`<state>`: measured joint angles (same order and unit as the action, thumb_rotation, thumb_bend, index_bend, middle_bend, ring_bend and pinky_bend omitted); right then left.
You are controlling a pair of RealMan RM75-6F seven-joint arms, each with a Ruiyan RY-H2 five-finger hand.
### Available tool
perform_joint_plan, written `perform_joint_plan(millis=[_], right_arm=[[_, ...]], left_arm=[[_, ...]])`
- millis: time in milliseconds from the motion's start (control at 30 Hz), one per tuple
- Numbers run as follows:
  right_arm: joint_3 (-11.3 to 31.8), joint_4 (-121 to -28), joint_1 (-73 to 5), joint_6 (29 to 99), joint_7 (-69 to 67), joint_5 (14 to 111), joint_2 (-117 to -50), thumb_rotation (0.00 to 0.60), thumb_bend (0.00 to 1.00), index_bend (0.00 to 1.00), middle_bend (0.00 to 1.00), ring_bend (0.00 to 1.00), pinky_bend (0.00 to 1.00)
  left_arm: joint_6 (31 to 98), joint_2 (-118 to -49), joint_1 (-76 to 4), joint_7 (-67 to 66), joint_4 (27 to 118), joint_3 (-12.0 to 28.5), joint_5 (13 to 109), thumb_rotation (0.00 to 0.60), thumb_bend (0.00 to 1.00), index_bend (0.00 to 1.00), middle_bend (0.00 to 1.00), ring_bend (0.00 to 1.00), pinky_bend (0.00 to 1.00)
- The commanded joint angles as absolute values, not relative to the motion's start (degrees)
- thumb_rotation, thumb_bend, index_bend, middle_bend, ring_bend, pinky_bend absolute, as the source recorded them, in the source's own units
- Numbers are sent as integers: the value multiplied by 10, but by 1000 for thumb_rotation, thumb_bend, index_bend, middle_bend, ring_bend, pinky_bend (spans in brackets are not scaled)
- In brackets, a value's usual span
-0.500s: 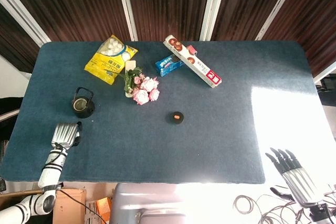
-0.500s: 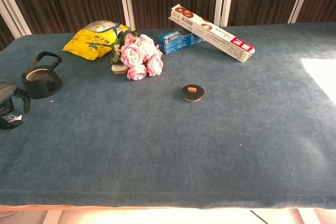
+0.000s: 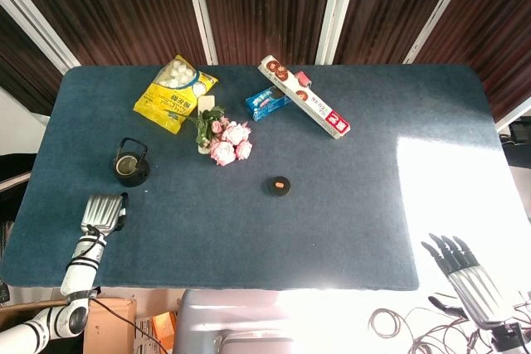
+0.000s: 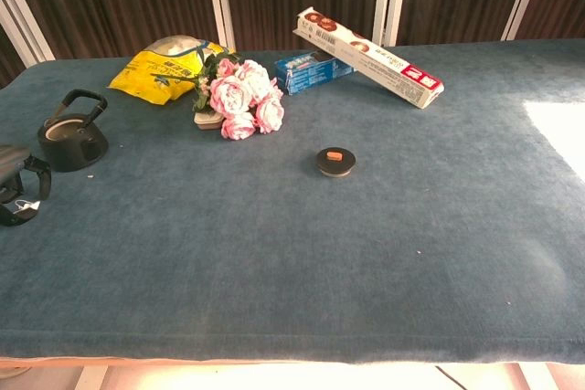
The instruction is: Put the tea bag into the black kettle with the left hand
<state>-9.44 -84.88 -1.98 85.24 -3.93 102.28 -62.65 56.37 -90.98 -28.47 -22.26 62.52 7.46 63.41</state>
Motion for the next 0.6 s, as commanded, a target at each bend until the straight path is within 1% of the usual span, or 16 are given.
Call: perform_joint_plan(millis=[33, 600], right_arm=[[-94, -848, -19, 853, -40, 1022, -626, 600, 112, 0, 0, 0, 0], [-94, -849, -20, 847, -34, 1020, -628, 600, 113, 0, 0, 0, 0]], left_arm=[[563, -910, -285, -223, 625, 74, 634, 600, 337, 519, 1000, 1000, 1000], [566, -909, -286, -214, 620, 71, 641, 600, 364, 555, 1000, 1000, 1000]])
